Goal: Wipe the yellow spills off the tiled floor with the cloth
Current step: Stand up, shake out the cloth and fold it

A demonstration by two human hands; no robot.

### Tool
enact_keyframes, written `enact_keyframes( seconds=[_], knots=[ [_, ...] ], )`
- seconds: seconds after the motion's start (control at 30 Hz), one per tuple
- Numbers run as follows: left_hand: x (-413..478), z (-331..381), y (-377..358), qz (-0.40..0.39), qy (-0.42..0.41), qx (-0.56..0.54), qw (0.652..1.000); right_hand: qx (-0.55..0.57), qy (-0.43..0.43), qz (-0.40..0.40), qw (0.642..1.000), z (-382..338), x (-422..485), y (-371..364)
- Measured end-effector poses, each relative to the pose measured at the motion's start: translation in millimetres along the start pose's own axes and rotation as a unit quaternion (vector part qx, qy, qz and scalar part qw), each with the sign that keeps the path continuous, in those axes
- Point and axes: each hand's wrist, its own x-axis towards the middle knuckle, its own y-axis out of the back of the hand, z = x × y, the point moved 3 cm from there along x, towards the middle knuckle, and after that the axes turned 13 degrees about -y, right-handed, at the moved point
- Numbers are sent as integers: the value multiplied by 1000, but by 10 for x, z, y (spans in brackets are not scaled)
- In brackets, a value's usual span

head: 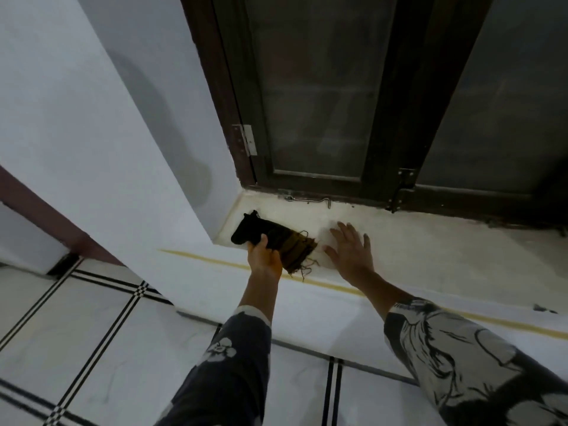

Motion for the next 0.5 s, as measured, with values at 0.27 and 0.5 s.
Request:
enact_keyframes(
  seconds=[0.27, 0.5],
  knots=[
    [132, 95, 73, 0, -19, 38, 999, 18, -32, 23, 999, -437, 174, -85],
    [231, 245, 214, 32, -7, 108, 994, 57, -93, 13, 994, -490, 344, -10]
  ],
)
